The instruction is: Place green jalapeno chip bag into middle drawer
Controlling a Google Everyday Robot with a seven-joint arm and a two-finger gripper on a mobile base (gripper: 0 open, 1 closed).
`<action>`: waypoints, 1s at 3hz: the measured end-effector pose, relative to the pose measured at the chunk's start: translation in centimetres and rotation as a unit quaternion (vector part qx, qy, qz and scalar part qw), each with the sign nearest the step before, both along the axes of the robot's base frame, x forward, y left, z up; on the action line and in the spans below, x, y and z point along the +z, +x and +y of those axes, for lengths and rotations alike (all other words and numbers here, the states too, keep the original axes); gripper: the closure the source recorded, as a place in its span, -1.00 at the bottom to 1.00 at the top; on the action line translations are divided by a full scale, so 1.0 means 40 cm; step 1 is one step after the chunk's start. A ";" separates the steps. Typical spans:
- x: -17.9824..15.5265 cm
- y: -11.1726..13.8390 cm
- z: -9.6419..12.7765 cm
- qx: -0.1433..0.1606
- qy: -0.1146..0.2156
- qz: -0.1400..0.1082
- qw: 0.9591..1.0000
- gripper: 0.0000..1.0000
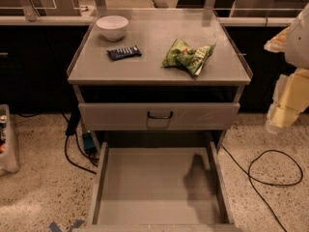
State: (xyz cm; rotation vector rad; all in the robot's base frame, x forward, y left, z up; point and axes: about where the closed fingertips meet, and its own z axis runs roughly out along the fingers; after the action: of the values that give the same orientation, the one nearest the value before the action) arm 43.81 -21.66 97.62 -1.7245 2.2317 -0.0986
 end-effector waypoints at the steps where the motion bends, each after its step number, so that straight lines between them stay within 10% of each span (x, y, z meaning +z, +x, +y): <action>1: 0.000 0.000 0.000 0.000 0.000 0.000 1.000 -1.00; 3: -0.172 0.056 0.063 0.033 0.026 0.004 0.999 -1.00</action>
Offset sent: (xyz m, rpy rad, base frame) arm 0.0089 0.0131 -0.0817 0.0646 0.0481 0.0460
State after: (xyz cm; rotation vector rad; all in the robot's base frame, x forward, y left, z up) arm 46.04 -19.13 90.75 -1.7706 2.1611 -0.0177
